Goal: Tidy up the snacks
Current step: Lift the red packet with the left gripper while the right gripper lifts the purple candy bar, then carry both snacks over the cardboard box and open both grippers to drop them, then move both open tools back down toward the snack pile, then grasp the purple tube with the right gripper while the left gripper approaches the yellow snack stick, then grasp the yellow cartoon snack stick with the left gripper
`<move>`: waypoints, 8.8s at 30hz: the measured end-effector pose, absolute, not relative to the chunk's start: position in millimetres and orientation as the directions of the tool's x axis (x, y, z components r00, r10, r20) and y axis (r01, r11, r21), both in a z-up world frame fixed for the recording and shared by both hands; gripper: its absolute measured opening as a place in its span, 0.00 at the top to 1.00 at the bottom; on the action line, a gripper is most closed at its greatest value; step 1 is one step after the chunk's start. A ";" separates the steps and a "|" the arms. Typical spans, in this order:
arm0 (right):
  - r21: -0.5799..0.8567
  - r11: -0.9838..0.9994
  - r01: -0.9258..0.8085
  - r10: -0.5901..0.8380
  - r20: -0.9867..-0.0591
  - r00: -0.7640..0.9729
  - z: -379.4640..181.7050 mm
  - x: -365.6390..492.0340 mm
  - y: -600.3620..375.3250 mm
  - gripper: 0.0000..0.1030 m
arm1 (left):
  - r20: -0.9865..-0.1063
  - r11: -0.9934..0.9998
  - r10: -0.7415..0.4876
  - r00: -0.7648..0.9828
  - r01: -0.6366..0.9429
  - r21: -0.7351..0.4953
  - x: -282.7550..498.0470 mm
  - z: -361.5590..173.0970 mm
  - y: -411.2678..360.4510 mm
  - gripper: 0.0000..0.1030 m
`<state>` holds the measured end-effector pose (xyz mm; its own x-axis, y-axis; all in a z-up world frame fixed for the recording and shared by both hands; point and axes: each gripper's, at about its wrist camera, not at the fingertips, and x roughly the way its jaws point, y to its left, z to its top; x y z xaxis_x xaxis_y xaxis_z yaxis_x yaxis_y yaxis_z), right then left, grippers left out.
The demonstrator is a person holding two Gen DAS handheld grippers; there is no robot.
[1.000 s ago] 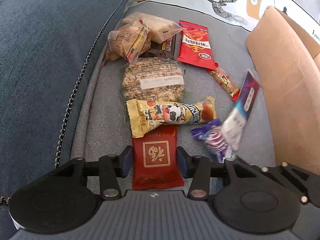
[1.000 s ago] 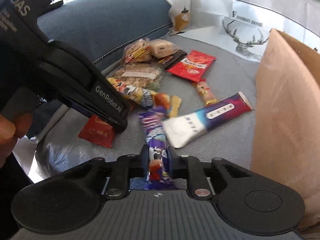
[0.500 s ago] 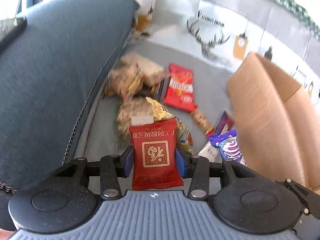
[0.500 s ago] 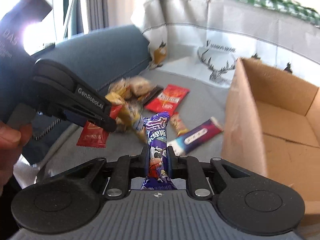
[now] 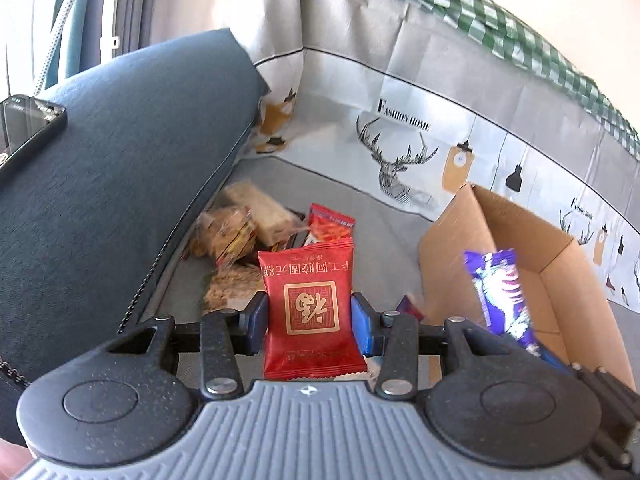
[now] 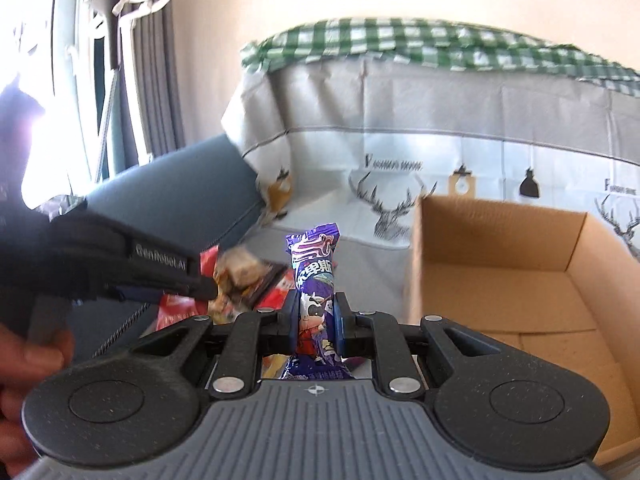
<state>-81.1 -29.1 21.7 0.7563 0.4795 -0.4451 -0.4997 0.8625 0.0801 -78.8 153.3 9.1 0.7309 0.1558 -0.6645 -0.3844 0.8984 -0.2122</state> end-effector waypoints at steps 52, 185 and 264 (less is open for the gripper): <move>0.003 0.994 -0.112 0.105 -0.371 0.923 51.0 14.6 -223.5 0.83 | -0.429 0.998 -0.012 0.903 -0.014 -0.057 9.1 16.6 -14.0 0.53; 0.185 0.921 -0.344 0.376 -0.661 0.649 -37.8 -26.6 44.6 0.54 | -0.726 0.852 -0.084 0.682 -0.329 -0.407 -28.0 -14.4 252.1 0.64; 0.098 0.825 -0.557 0.431 -0.746 0.508 -78.0 -21.9 36.7 0.74 | -0.918 0.954 -0.004 0.396 -0.273 -0.121 22.3 -76.4 213.4 0.85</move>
